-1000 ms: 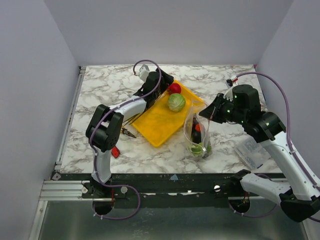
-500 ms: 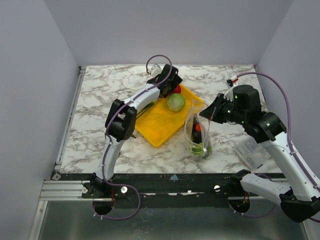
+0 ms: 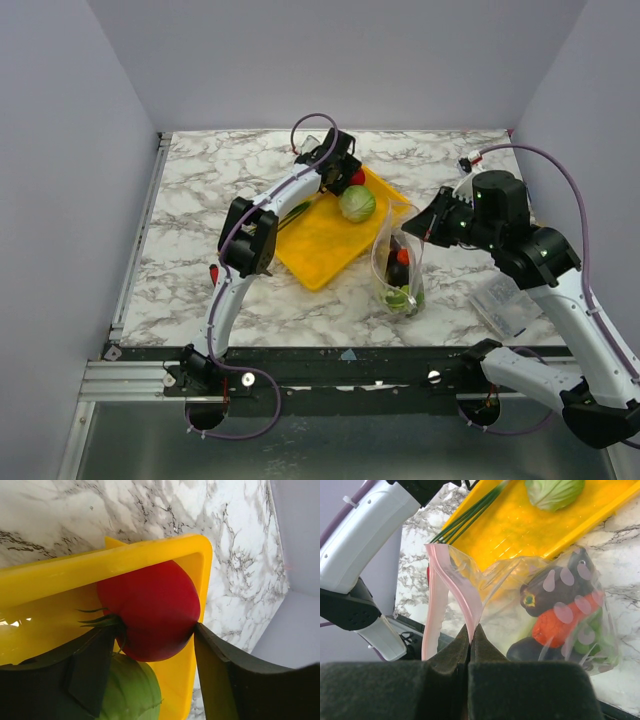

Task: Place the food in the zip-top bag and seal the zipper
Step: Pick up the fake vegetable from the bin, then place the fake vegetable in the zipper food storage bag.

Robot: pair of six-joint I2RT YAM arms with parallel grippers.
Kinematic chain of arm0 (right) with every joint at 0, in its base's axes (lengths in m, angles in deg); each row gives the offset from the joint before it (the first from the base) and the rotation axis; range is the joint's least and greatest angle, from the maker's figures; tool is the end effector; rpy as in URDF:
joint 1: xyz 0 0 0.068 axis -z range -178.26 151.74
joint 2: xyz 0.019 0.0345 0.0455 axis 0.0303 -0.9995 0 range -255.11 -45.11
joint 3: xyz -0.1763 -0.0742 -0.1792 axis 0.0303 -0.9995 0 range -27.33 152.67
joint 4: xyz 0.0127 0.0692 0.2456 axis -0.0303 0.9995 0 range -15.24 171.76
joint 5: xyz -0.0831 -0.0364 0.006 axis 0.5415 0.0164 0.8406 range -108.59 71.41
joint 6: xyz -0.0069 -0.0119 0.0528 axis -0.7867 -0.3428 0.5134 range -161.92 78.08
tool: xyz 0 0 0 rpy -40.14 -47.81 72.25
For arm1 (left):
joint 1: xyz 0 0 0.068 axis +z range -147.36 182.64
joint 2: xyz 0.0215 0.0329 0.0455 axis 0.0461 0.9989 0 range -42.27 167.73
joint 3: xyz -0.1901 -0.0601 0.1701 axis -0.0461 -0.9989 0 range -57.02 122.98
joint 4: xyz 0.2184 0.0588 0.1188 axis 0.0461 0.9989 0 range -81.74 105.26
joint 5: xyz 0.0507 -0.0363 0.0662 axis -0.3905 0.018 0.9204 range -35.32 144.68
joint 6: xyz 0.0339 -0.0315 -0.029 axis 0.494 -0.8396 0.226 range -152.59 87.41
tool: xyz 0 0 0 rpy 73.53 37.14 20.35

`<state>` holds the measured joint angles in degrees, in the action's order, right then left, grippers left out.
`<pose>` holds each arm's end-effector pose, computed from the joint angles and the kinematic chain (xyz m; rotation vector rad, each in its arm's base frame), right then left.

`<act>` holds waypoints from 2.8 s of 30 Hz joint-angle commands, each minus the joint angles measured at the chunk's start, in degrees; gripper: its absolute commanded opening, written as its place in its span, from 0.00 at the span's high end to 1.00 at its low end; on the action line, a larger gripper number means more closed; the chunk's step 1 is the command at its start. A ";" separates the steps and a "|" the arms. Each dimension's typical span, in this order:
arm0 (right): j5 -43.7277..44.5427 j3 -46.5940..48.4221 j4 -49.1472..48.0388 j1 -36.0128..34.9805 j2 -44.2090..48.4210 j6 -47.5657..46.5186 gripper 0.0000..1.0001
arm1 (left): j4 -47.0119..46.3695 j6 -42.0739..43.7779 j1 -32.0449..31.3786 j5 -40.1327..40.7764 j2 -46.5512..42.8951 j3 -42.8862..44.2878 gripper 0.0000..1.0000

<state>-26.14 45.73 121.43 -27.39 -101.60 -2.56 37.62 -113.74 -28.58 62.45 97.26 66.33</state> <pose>0.1614 0.0954 0.3947 0.1133 2.2067 0.8362 0.4605 -0.2734 0.1900 -1.1176 2.2360 -0.7541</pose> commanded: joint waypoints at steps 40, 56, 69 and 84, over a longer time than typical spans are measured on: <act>3.43 -0.81 -2.01 0.27 2.87 1.73 0.99 | -29.58 21.81 4.69 -44.79 -58.96 -59.34 1.00; 3.35 -3.23 -5.52 0.27 3.75 4.91 0.99 | -18.56 34.03 -9.72 -47.81 -83.15 -59.34 1.00; 1.53 -2.35 -6.58 0.31 4.07 6.42 0.99 | -14.95 38.27 -17.64 -38.47 -72.73 -52.88 1.00; 1.02 -2.02 -6.15 0.25 3.77 6.35 0.99 | -6.32 42.55 -19.05 -30.71 -69.23 -45.05 0.27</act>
<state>-24.15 42.56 117.70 -27.39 -98.74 3.30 27.89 -75.01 -47.38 26.67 29.41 19.08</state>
